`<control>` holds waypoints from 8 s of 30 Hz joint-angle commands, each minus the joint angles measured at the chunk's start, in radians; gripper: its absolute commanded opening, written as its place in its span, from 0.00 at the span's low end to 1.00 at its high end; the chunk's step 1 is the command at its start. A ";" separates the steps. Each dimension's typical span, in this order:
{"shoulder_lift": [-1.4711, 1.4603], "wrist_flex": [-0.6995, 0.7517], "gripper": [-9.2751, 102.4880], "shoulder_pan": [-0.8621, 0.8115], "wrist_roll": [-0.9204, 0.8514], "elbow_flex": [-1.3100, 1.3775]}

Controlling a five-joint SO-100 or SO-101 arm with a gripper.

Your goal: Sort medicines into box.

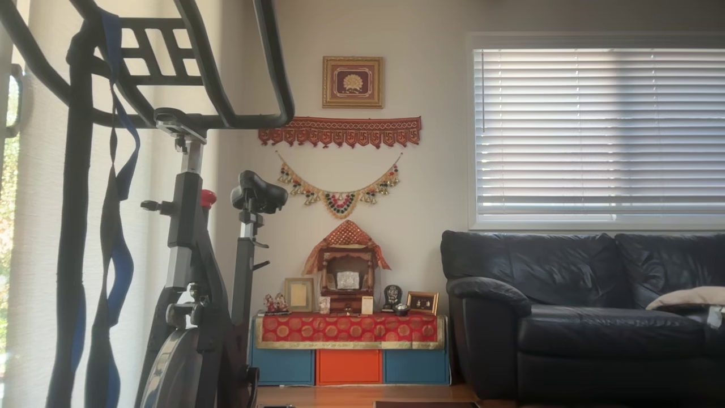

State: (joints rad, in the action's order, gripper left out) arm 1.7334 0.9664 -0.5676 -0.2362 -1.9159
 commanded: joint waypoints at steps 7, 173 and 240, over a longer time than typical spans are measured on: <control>-0.003 -0.012 0.25 -0.009 -0.021 0.025; -0.021 0.940 0.10 0.272 -0.172 0.867; 0.169 0.249 0.19 0.080 -0.227 -0.023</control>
State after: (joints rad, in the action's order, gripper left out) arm 1.8807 1.2272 -0.4847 -0.4571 -1.9650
